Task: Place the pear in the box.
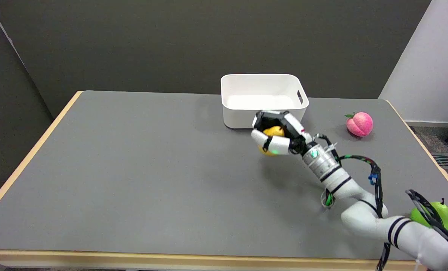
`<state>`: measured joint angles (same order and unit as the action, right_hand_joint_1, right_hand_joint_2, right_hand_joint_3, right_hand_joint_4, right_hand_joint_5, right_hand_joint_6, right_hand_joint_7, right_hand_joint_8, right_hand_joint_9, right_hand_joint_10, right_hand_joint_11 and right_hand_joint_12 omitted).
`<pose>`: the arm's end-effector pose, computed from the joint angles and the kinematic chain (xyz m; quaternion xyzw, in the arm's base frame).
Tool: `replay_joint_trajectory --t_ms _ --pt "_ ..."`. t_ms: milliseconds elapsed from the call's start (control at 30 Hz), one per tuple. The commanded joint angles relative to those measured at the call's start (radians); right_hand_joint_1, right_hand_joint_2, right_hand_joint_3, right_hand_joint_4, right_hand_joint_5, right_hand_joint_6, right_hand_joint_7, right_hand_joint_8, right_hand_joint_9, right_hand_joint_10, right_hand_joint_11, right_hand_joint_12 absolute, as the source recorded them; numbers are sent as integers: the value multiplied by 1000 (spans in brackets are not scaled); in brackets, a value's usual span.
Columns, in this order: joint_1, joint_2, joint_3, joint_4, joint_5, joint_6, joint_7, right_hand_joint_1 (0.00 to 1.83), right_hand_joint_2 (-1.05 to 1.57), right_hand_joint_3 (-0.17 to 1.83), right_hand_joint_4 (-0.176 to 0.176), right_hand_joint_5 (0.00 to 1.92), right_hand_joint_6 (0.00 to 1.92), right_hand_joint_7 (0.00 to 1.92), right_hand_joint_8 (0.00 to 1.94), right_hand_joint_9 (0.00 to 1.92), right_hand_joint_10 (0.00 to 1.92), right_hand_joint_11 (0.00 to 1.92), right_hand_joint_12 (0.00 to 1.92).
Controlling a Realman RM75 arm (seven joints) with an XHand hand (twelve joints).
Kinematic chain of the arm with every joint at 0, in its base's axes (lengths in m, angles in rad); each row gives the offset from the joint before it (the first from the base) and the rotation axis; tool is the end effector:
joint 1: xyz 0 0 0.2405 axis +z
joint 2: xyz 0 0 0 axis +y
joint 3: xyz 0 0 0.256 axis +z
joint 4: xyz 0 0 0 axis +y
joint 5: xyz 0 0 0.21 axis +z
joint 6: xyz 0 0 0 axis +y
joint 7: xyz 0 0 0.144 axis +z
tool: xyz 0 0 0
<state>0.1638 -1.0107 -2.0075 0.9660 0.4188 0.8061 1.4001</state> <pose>-0.2957 -0.3506 0.3504 0.6810 -0.3636 0.4144 0.4819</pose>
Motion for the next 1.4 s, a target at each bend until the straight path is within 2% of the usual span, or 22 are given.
replay_joint_trajectory --t_ms 33,400,733,933,1167,1400 --pt "213 19 58 -43 -7 2 -69 1192 968 643 -162 627 1481 831 1639 857 1921 741 1921" --pt "395 6 39 -88 1 -86 -181 1192 960 653 -158 633 1479 836 1633 876 1921 752 1921" --pt "554 -25 -4 -175 -7 -161 -183 1192 958 655 -154 636 1478 836 1631 881 1921 731 1921" --pt "668 -66 -71 -333 -7 -204 -185 1192 956 656 -153 639 1474 837 1630 884 1921 698 1921" --pt "786 -135 -92 -550 -47 -267 -270 1189 968 640 -151 633 1476 827 1639 853 1921 611 1921" --pt "821 -162 -87 -665 -71 -326 -313 1178 1009 570 -136 623 1469 804 1642 823 1921 505 1921"
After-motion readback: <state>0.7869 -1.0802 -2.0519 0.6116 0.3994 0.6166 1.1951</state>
